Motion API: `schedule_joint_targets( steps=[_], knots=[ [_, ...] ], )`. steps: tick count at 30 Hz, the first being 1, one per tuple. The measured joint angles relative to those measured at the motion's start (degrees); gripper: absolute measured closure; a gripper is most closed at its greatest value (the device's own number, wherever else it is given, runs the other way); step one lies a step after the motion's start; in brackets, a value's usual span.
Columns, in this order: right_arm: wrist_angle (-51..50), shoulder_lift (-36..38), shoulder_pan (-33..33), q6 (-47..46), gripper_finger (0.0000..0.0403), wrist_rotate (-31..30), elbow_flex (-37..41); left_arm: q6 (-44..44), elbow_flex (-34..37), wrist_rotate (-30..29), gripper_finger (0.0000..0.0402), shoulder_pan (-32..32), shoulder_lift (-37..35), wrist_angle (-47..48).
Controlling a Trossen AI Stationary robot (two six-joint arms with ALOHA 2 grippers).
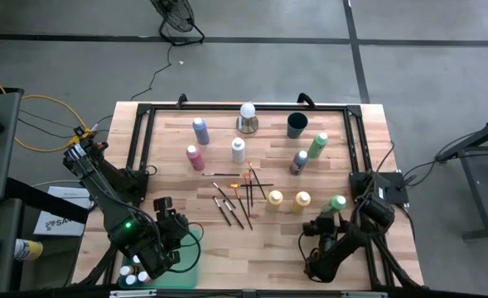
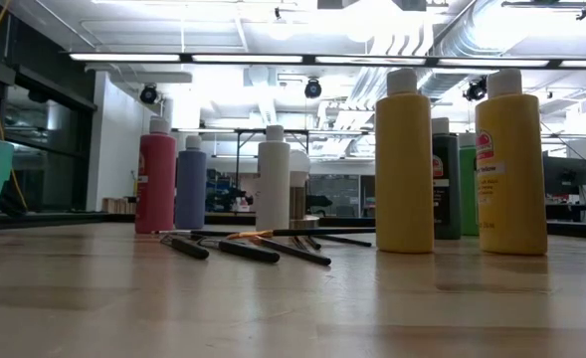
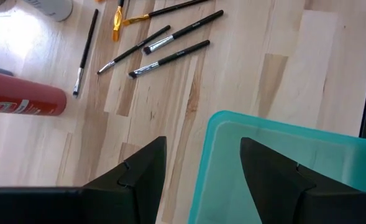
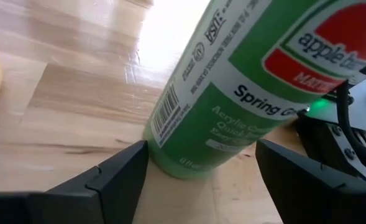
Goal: Pick & Place Paint Supplies
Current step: Put the green paint bottle into the green bin
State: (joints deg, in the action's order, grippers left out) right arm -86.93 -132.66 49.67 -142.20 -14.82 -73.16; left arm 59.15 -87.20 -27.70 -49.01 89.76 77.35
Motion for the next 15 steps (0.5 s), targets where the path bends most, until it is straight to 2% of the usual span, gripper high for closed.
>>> schedule_joint_targets(
  steps=[8,15],
  knots=[
    [0.0,0.0,-1.6,0.9,0.0117,-3.6,1.0,0.0,0.0,0.0,0.0203,0.0,0.0,-0.9],
    [0.0,0.0,-2.3,1.3,0.0186,-4.7,1.1,0.8,0.0,0.0,0.0203,0.0,0.0,-1.0]
  ],
)
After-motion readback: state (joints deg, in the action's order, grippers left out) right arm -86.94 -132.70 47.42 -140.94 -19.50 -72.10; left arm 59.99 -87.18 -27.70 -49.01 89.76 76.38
